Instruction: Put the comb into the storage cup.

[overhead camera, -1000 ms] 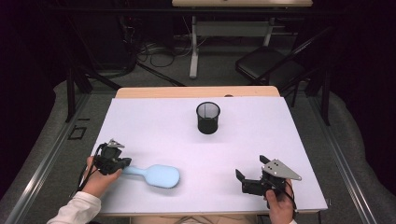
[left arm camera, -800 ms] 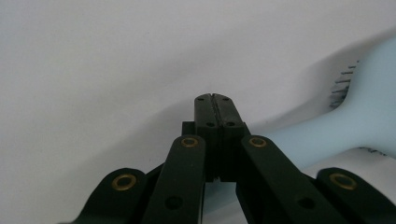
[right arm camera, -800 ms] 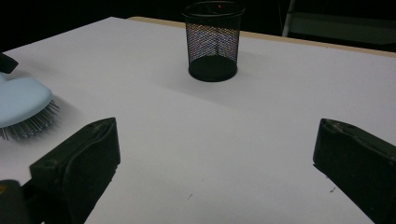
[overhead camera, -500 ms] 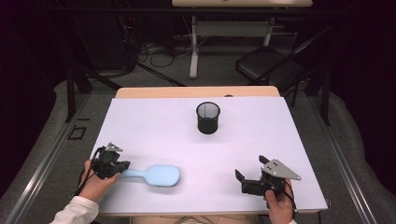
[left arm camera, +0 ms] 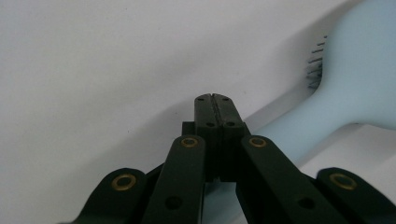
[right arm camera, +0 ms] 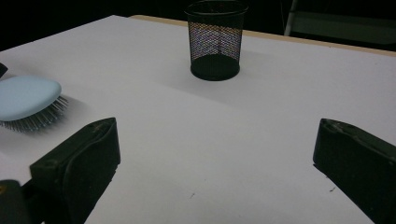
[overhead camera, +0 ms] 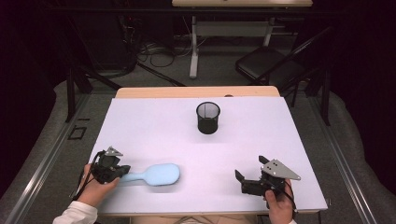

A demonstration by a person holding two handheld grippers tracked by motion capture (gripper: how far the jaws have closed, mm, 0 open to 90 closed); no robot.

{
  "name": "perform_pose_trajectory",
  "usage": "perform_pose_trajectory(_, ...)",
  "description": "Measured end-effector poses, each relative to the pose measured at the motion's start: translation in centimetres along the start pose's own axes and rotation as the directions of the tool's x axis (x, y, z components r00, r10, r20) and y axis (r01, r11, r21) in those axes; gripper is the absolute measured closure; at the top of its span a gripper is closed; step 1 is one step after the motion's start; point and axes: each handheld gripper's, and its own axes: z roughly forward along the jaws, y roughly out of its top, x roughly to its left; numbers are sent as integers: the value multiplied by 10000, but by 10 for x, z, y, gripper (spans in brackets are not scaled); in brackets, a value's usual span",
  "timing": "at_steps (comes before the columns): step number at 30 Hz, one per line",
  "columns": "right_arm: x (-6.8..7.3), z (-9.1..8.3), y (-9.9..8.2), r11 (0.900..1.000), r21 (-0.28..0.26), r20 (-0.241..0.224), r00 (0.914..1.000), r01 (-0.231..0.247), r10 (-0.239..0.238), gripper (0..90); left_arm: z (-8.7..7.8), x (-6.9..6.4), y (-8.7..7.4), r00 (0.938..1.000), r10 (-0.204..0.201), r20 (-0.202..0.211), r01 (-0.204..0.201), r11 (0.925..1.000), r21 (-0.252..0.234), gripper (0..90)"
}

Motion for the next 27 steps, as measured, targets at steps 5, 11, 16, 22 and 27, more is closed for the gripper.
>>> perform_pose_trajectory(5, 0, 0, 0, 10000, 25, -27, 10000, 6, -6, 4, -1, -3, -4, 10000, 30, 33, -30, 10000, -85, 900)
perform_pose_trajectory(11, 1, 0, 0, 10000, 41, -48, 10000, -4, 4, 4, -3, -9, -8, 9997, 234, -42, -234, 9997, -101, 900)
perform_pose_trajectory(16, 1, 0, 0, 10000, 67, -59, 10000, 5, -4, 4, -3, -12, -10, 9996, 268, -38, -269, 9995, -168, 900)
perform_pose_trajectory(22, 1, 0, 0, 10000, 54, -56, 10000, 8, -7, 4, -5, -15, -14, 9998, 199, 45, -198, 9995, -253, 900)
perform_pose_trajectory(27, 1, 0, 0, 10000, 50, -48, 10000, 33, -33, 4, -7, -15, -20, 9996, 170, 246, -160, 9991, -402, 900)
